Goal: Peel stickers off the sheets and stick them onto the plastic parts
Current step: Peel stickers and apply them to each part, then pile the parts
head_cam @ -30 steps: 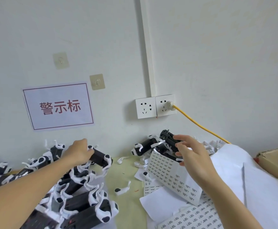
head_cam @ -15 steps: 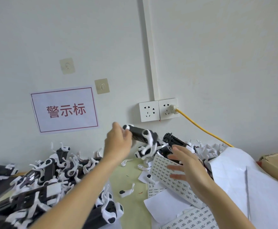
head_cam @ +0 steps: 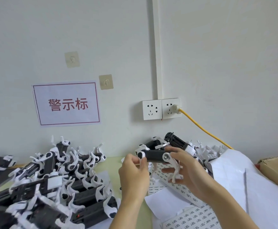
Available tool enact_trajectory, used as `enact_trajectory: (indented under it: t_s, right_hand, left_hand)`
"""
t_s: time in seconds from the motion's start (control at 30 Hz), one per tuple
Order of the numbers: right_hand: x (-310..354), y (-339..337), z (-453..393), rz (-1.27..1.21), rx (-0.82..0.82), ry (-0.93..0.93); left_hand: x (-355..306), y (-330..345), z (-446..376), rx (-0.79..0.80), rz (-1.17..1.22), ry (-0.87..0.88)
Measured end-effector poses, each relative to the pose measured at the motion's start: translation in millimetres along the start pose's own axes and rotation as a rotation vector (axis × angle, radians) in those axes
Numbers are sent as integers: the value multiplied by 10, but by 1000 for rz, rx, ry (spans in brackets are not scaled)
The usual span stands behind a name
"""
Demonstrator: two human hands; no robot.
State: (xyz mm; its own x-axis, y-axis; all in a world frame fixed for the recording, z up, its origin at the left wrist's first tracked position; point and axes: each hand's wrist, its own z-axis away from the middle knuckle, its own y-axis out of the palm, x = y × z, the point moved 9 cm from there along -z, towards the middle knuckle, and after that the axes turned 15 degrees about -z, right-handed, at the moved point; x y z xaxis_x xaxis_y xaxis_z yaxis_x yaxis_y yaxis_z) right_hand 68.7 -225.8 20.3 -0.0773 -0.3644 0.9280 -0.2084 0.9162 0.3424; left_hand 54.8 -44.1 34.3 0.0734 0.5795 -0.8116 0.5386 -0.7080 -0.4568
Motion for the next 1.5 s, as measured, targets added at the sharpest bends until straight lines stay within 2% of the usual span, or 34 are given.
enact_trajectory:
  t_s: [0.2, 0.6, 0.77, 0.93, 1.0, 1.13, 1.2, 1.3, 1.37, 1.43, 1.5]
  right_hand:
    - [-114, 26, 25, 300, -48, 11]
    - [-166, 15, 47, 419, -39, 16]
    - [-327, 48, 6, 460, 23, 64]
    - [-395, 39, -7, 524, 77, 53]
    - [-394, 47, -16, 572, 97, 31]
    - [-387, 38, -19, 698, 162, 58]
    - [-275, -79, -50, 740, 93, 13]
    - [34, -396, -62, 852, -181, -135]
    - [149, -603, -36, 1012, -339, -139]
    - [143, -725, -21, 1139, -395, -71]
    - [80, -731, -23, 1137, -377, -23]
  left_hand:
    - [265, 209, -72, 83, 8, -21]
    - [253, 345, -105, 154, 81, -16]
    - [129, 437, -57, 238, -235, 223]
    - [205, 641, 64, 450, -554, 348]
    - [176, 655, 84, 438, -654, 428]
    - [173, 555, 35, 284, -793, 473]
    - [167, 507, 28, 213, -850, 467]
    - [167, 450, 26, 161, -902, 422]
    - [162, 434, 30, 152, -907, 399]
    - [150, 440, 34, 152, -910, 399]
    - [118, 467, 55, 164, -919, 431]
